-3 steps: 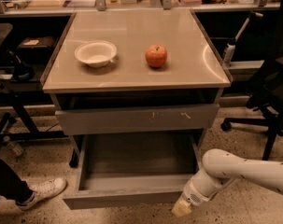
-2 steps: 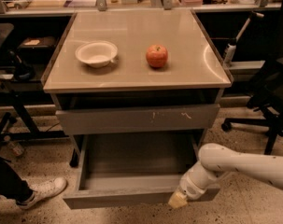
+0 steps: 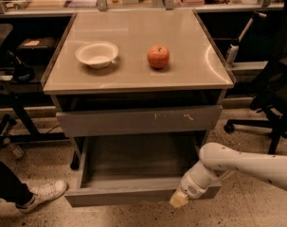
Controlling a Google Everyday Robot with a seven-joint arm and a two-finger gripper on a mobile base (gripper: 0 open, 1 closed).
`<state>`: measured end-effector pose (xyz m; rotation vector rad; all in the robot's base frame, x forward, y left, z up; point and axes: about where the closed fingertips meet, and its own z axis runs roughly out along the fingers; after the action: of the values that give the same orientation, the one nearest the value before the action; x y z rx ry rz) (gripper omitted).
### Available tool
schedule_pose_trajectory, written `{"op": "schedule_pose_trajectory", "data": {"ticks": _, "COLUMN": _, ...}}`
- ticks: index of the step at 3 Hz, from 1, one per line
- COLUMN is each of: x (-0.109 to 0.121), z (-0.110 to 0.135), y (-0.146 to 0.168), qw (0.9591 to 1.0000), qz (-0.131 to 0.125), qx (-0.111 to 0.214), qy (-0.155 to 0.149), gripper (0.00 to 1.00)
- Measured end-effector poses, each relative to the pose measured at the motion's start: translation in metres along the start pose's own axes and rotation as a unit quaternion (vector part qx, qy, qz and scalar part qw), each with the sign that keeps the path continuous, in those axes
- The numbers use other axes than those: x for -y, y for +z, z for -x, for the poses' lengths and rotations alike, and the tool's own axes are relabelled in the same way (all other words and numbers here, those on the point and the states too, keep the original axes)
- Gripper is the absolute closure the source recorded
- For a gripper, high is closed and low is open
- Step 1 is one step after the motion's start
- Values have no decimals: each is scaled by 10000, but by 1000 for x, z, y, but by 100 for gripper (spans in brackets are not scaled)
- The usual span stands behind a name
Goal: Close middle drawer
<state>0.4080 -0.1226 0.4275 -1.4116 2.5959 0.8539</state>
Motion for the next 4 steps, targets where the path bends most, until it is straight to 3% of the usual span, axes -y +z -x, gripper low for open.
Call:
{"op": "schedule_pose_trajectory", "data": {"ticks": 3, "x": 0, "z": 0, "y": 0, "qw": 10000, "qz": 1, "qx": 0, "qy": 0, "gripper": 12}}
{"op": "schedule_pose_trajectory", "data": {"ticks": 4, "x": 0, "z": 0, "y": 0, "qw": 10000, "qz": 1, "qx": -1, "qy": 0, "gripper": 0}}
